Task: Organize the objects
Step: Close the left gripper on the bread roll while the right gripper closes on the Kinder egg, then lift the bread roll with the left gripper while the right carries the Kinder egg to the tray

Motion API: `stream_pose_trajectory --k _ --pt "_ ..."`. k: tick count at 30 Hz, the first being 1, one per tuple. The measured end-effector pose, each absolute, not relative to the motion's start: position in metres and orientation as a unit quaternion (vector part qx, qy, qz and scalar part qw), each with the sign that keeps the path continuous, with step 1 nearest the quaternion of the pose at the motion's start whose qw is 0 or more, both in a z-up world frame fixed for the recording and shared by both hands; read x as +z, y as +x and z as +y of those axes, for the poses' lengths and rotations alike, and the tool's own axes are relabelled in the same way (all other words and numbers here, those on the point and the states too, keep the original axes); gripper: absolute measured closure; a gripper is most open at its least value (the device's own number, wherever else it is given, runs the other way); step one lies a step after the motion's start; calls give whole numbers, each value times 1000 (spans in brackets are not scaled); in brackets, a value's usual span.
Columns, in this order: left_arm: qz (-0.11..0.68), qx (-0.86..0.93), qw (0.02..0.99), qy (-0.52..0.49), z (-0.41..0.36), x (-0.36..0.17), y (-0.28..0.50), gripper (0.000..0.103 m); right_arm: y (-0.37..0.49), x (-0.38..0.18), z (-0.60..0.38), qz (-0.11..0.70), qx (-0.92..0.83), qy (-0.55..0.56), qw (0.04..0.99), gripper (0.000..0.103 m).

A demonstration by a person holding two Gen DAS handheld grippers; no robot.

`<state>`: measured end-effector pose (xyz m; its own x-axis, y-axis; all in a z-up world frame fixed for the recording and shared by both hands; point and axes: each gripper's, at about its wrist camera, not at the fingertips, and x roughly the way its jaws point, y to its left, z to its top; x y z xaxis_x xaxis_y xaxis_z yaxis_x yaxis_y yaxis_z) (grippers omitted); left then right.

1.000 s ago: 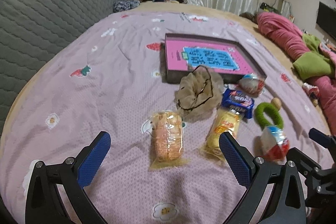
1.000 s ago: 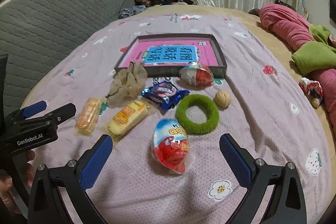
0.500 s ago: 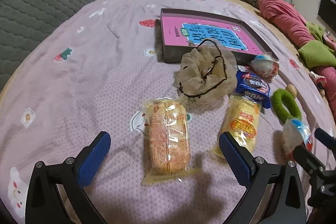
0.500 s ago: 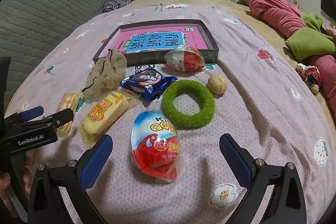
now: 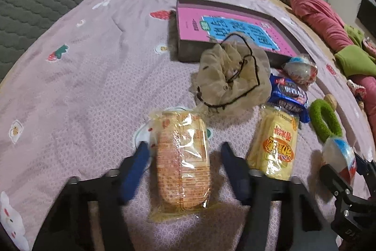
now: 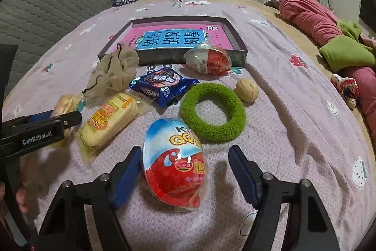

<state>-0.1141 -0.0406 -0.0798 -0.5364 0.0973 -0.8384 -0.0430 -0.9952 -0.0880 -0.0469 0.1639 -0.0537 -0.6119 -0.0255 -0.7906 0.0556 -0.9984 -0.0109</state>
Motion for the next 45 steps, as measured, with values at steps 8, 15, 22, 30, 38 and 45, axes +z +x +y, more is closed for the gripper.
stream_pose_trajectory --k 8,15,22,30,38,45 --pt "-32 873 49 -484 -38 -82 -114 62 -48 -59 163 11 -895 444 37 49" --pt "-41 874 51 -482 -38 -79 -107 62 -38 -49 164 0 -901 430 56 50" --pt "-45 875 49 -480 -38 -71 -92 62 -30 -40 165 -2 -903 425 63 50" --pt "-35 881 56 -468 -27 -51 -77 62 -20 -31 168 -7 -905 420 72 50" --pt "-26 891 60 -449 -16 -26 -66 62 -18 -12 180 -10 -913 402 75 50" --pt "-16 897 64 -437 -1 -8 -65 62 -21 9 190 -6 -920 383 79 50"
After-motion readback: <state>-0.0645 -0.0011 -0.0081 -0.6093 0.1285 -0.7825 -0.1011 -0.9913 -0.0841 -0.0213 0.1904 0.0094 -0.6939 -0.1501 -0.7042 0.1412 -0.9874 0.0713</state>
